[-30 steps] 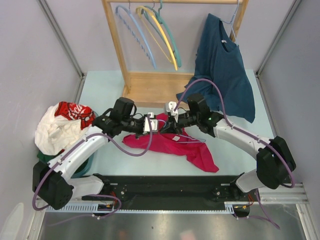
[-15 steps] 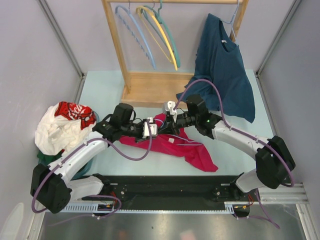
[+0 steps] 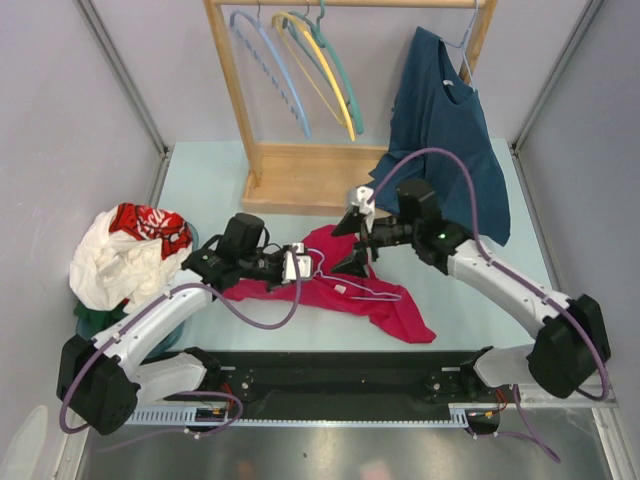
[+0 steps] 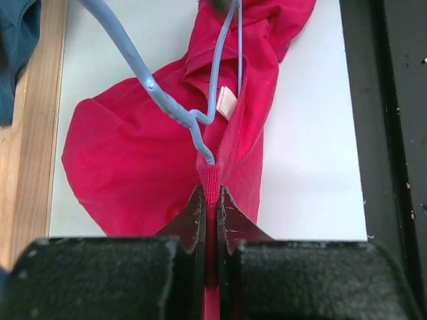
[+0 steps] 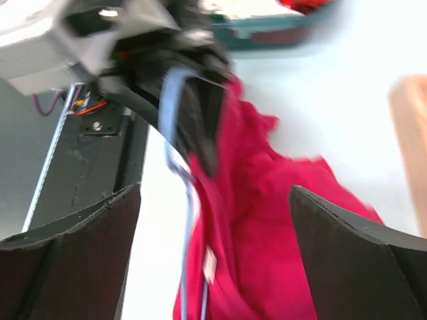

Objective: Place the t-shirt on the hanger
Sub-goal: Place the T-shirt on the hanger, then place the hanger at the clothesline.

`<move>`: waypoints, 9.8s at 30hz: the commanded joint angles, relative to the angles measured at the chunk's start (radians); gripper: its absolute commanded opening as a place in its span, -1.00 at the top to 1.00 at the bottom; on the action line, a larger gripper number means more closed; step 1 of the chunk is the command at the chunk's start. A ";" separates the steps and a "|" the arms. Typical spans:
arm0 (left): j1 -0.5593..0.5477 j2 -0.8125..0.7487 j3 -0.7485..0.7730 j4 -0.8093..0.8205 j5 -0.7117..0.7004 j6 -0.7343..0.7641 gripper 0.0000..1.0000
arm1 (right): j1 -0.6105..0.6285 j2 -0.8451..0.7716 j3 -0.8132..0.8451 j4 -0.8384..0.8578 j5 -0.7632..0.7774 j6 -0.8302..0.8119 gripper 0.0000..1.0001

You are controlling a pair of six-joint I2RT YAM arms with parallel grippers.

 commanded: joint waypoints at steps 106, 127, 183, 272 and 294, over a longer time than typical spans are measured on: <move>0.018 0.217 0.087 0.294 -0.007 -0.284 0.99 | -0.196 -0.019 0.097 -0.709 0.362 -0.133 0.92; 0.001 0.211 0.072 0.242 0.064 -0.215 0.99 | 0.011 0.070 0.227 -0.553 0.391 -0.259 -0.35; 0.046 -0.045 0.187 0.170 0.018 -0.211 -0.37 | -0.109 -0.122 0.361 -0.852 0.351 -0.160 1.00; 0.081 -0.140 0.159 0.190 0.070 -0.542 -1.00 | -0.563 -0.162 0.452 -0.955 0.491 -0.015 1.00; 0.096 -0.217 0.052 0.227 0.047 -0.568 -0.99 | -0.581 0.409 1.320 -0.922 0.505 0.163 1.00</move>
